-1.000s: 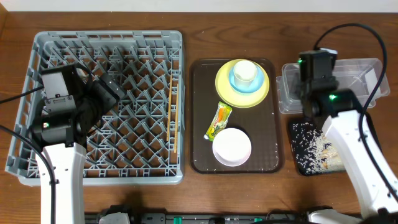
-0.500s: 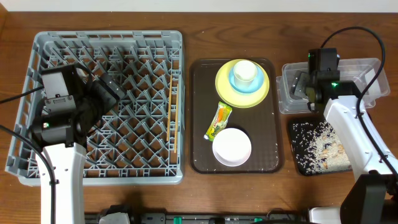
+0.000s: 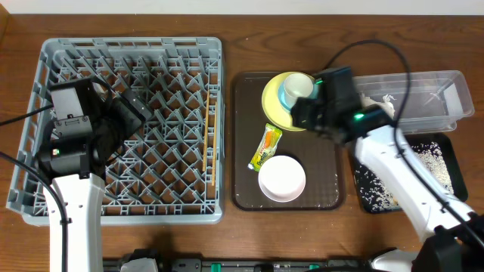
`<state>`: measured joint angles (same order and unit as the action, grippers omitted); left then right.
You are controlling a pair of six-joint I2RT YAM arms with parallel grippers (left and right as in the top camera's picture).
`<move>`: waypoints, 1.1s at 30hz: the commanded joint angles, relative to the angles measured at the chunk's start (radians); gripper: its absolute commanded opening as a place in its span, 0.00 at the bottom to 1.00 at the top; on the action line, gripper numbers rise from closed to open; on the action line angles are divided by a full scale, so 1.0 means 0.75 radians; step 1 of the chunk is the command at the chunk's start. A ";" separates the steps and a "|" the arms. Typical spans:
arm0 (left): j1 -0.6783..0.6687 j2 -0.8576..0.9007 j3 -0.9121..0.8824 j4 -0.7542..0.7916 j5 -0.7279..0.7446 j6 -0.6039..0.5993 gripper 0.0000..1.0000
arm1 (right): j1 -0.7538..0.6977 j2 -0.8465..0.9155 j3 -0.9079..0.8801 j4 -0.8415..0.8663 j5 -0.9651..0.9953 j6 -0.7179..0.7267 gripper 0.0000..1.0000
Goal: Sort waste into correct bins and load items into the dishwasher rack
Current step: 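Move the right gripper back and grasp the yellow-green snack wrapper, then carry the wrapper into the clear bin and open the right gripper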
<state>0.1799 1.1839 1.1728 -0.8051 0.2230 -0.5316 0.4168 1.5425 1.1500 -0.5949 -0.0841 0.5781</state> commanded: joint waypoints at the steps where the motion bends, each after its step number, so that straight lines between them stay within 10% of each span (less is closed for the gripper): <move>1: 0.006 0.007 0.017 -0.003 0.002 -0.007 0.93 | 0.142 0.045 0.010 -0.001 0.226 0.168 0.54; 19: 0.006 0.007 0.017 -0.003 0.002 -0.007 0.93 | 0.432 0.547 0.010 0.214 0.461 0.411 0.54; 28: 0.006 0.006 0.017 -0.003 0.002 -0.007 0.93 | 0.417 0.488 0.031 0.299 0.461 0.360 0.02; 33: 0.006 0.007 0.017 -0.003 0.002 -0.007 0.93 | 0.355 0.310 0.080 0.292 0.490 0.213 0.01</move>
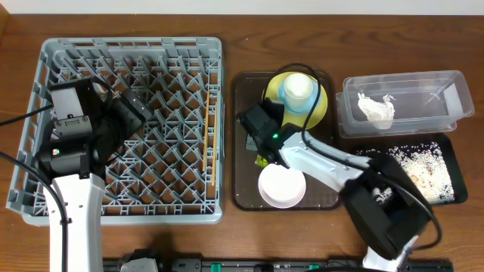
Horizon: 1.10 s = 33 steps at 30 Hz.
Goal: Sort waste into correct bins and load items into the dishwasher rack
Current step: 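Carry the wrapper into the clear bin and open the right gripper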
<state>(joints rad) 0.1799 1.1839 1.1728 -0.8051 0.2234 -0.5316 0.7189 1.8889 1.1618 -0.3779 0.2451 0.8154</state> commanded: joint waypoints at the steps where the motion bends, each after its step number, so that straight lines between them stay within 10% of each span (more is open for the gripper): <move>1: 0.006 0.006 0.017 -0.003 0.002 -0.007 0.93 | -0.072 -0.198 0.067 -0.005 0.061 -0.125 0.01; 18: 0.006 0.007 0.017 -0.003 0.002 -0.007 0.93 | -0.799 -0.454 0.034 -0.414 0.039 -0.219 0.06; 24: 0.006 0.006 0.017 -0.003 0.002 -0.007 0.93 | -0.918 -0.369 0.031 -0.399 -0.004 -0.363 0.81; 33: 0.006 0.006 0.017 -0.003 0.002 -0.007 0.93 | -0.987 -0.365 0.032 -0.326 -0.400 -0.367 0.95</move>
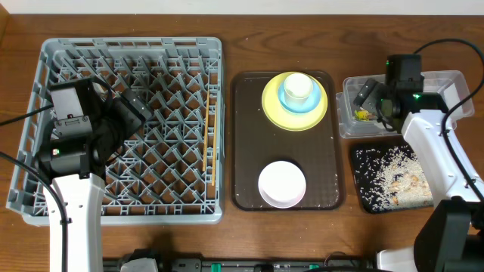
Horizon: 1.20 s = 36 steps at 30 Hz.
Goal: Sort waste into correct bins and load items into the dishwasher rack
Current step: 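Carry the wrapper into the clear bin and open the right gripper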
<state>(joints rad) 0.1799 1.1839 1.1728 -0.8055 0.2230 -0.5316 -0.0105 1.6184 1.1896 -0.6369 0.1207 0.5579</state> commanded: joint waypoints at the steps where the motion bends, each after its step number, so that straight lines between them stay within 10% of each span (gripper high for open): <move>1: 0.006 0.007 0.017 -0.003 0.002 -0.007 0.93 | -0.013 -0.005 -0.006 0.043 -0.317 -0.031 0.95; 8: 0.006 0.006 0.017 -0.003 0.002 -0.007 0.93 | 0.010 -0.005 -0.006 0.127 -0.536 -0.069 0.73; 14: 0.006 0.006 0.017 -0.003 0.002 -0.007 0.93 | 0.057 -0.005 -0.006 0.033 -0.409 -0.122 0.12; 19: 0.006 0.007 0.017 -0.003 0.002 -0.007 0.93 | 0.057 -0.005 -0.008 -0.125 -0.146 -0.065 0.01; 36: 0.006 0.007 0.017 -0.003 0.002 -0.007 0.93 | 0.058 -0.036 0.022 -0.020 -0.273 -0.113 0.26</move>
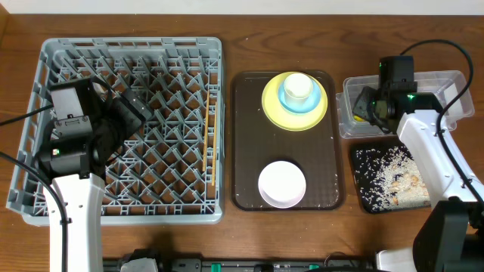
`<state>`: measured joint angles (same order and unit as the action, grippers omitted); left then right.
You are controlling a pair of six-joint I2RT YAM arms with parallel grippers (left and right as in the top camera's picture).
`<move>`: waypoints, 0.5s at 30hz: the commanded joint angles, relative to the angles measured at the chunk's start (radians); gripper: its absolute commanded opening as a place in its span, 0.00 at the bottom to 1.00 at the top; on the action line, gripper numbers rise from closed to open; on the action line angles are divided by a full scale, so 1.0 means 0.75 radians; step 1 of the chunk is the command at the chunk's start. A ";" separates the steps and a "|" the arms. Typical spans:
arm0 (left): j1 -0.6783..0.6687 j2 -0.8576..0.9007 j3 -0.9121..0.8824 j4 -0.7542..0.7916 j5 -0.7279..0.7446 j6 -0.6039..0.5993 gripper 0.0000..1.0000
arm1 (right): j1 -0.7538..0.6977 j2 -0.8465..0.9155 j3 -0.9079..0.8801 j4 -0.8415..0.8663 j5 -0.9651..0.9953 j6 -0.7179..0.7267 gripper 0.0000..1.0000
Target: Sort waste into correct bins and load items into the dishwasher rack
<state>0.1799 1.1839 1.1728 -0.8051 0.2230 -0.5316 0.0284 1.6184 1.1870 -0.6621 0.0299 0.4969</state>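
My right gripper reaches into the left end of the clear bin and is shut on a yellow snack wrapper. On the brown tray stand a yellow plate carrying a blue cup and, nearer the front, a white bowl. The grey dishwasher rack fills the left side. My left gripper hangs over the rack's left half; its jaws do not show clearly from above.
A black tray strewn with rice and food scraps lies in front of the clear bin. A thin wooden stick lies along the rack's right edge. Bare wood shows between rack, tray and bins.
The right gripper has shifted slightly left and seems lower in the clear bin, the wrapper still at its tips. Left arm, plate, cup and bowl are unchanged.
The right gripper was first beside the plate, with the wrapper lying on the brown tray. Then it was down on the wrapper. After that the wrapper was gone from the tray and held over the clear bin, where it is now.
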 commanded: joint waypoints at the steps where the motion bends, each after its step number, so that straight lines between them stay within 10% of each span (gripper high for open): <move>1: 0.006 0.007 0.017 -0.003 0.002 -0.007 0.93 | 0.009 -0.049 0.034 0.017 -0.168 -0.032 0.27; 15: 0.006 0.006 0.017 -0.003 0.002 -0.007 0.93 | 0.449 -0.095 0.042 -0.039 -0.142 -0.395 0.40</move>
<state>0.1799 1.1839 1.1728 -0.8051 0.2230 -0.5316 0.3077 1.5261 1.2087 -0.6876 -0.1093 0.2859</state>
